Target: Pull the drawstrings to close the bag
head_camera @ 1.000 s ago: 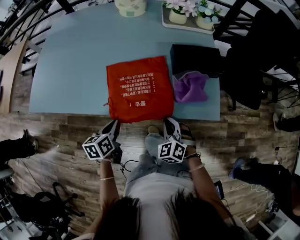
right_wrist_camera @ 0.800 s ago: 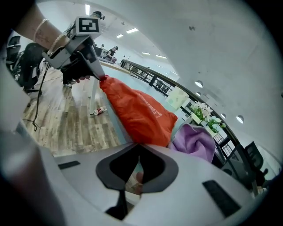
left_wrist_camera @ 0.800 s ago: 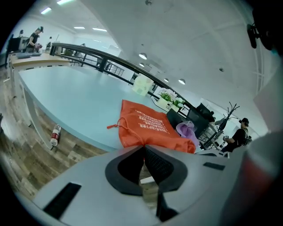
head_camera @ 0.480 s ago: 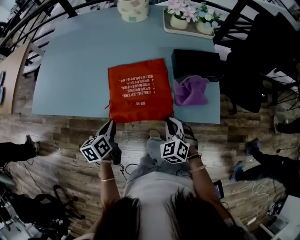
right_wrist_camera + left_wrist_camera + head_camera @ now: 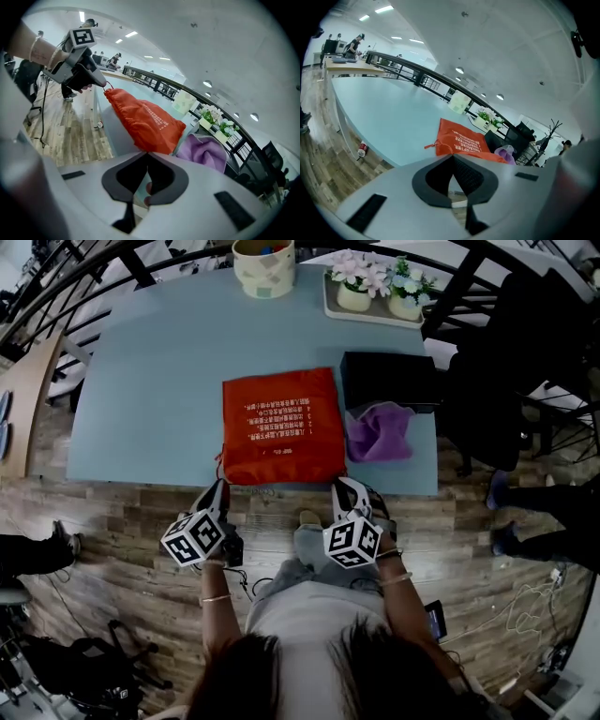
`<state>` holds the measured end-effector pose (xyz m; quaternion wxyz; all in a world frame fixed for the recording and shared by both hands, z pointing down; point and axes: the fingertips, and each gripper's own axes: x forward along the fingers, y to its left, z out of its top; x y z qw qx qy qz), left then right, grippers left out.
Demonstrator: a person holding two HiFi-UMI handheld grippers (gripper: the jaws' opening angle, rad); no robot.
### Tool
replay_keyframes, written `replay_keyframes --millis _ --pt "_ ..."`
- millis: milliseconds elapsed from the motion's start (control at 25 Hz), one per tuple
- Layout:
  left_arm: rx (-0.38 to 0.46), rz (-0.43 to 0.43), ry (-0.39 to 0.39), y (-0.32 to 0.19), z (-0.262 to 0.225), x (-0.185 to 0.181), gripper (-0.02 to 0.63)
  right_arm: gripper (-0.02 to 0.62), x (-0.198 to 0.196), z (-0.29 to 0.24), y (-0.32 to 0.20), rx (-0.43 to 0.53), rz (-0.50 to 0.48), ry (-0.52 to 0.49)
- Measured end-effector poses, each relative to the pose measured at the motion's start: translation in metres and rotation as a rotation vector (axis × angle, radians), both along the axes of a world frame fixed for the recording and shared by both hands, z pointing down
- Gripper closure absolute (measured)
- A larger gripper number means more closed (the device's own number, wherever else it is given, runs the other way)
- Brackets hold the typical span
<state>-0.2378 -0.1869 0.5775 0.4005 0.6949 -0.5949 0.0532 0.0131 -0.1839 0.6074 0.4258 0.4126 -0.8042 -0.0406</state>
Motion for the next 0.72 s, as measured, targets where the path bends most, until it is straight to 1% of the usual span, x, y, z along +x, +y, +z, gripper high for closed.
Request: replay_keyframes --millis 280,720 --pt "0.018 -0.02 -0.025 -0.01 -0.003 -0.003 0.591 0.568 0.009 -0.002 -0.008 -0.001 0.028 -0.008" --pt "0.031 -0.048 -0.044 -0.014 -0.011 -0.011 0.591 0.568 0.016 -0.009 -0.016 0.009 0.058 -0.027"
